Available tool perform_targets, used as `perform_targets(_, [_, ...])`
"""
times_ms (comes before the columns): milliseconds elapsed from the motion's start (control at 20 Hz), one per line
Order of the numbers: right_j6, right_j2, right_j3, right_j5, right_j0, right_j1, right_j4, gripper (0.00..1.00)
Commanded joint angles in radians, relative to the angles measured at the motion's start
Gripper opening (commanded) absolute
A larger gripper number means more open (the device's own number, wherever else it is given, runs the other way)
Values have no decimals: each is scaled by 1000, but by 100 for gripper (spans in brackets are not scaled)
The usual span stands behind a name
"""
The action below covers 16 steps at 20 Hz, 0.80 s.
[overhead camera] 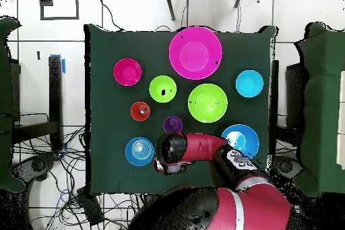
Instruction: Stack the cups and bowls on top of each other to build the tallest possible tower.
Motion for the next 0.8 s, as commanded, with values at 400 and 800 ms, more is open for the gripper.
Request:
perform_targets(400, [86, 21, -47, -113, 37, 21, -30, 100])
perform_targets(800, [68, 26, -64, -120, 26, 41, -36, 100])
